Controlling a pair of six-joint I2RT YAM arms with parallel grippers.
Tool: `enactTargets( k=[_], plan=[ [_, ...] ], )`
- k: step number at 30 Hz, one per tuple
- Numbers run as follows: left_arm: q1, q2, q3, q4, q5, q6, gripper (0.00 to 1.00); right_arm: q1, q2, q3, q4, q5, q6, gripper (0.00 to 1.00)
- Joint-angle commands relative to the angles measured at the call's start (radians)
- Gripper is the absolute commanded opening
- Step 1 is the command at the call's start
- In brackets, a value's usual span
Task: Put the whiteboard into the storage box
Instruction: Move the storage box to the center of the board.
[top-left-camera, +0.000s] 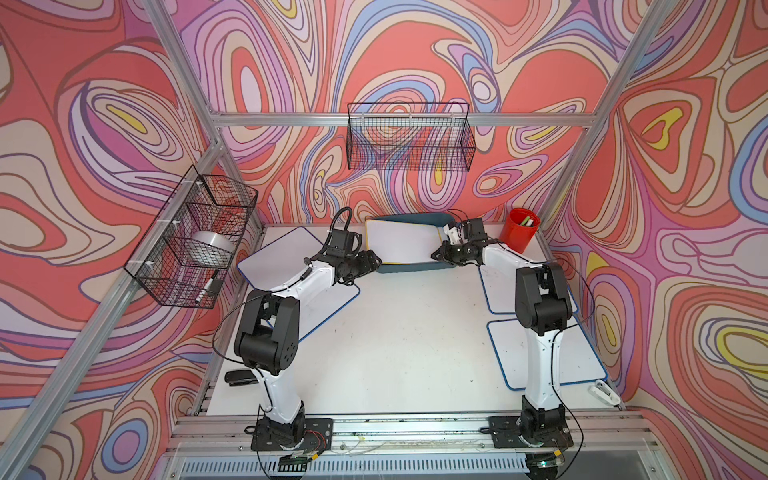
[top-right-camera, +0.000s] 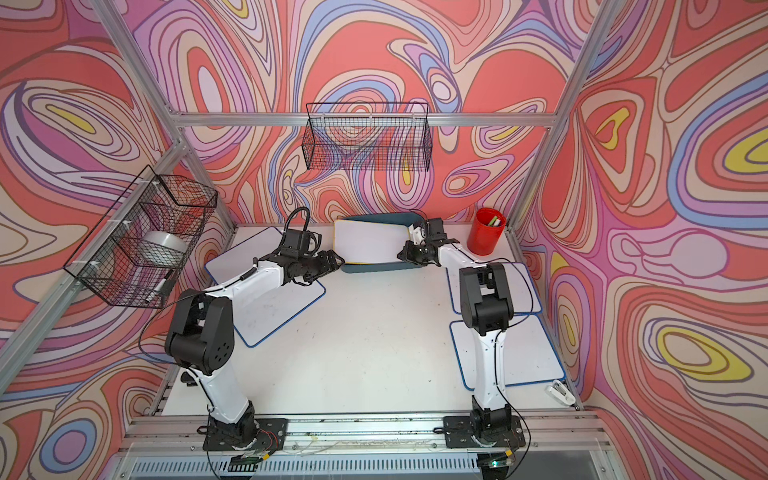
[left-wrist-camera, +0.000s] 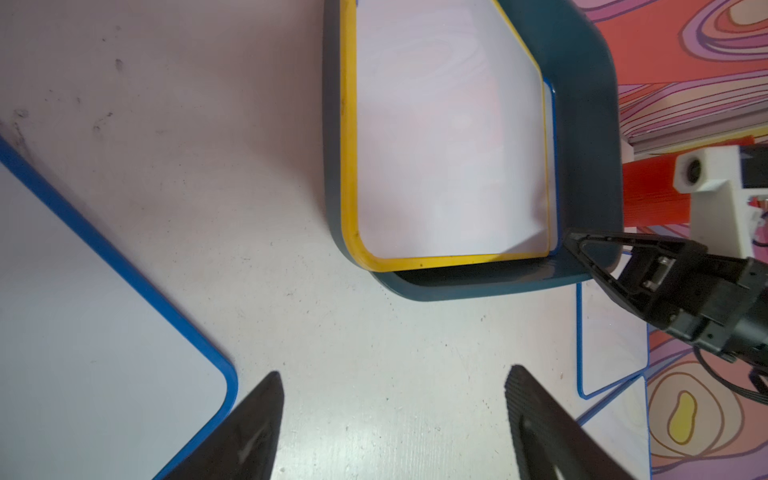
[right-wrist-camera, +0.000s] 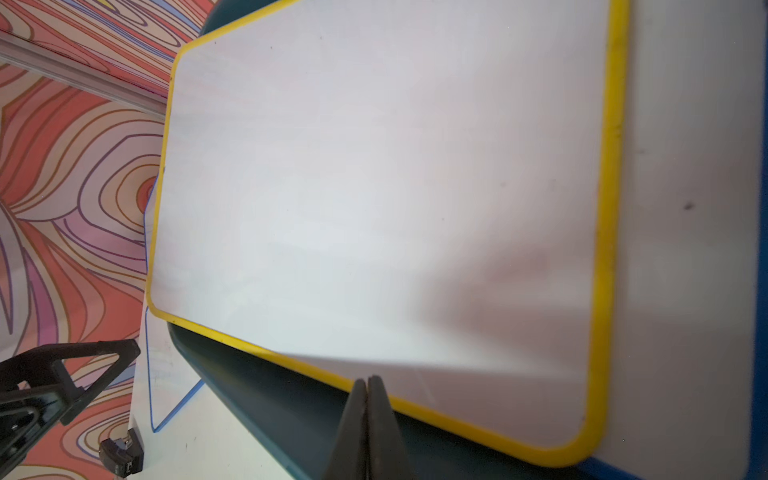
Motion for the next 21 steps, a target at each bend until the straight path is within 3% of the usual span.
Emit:
enactTargets(
  k=[1, 21],
  plan=[
    [0.011, 0.017, 0.038, 0.014, -0.038, -0.006, 0.8, 0.035, 0.017, -0.086, -0.15, 0.061, -0.017, 0.06],
    [0.015, 0.276, 0.331, 0.026, 0.024, 0.04, 0.66, 0.061, -0.108, -0.132, -0.136, 0.04, 0.002, 0.06]
  ],
)
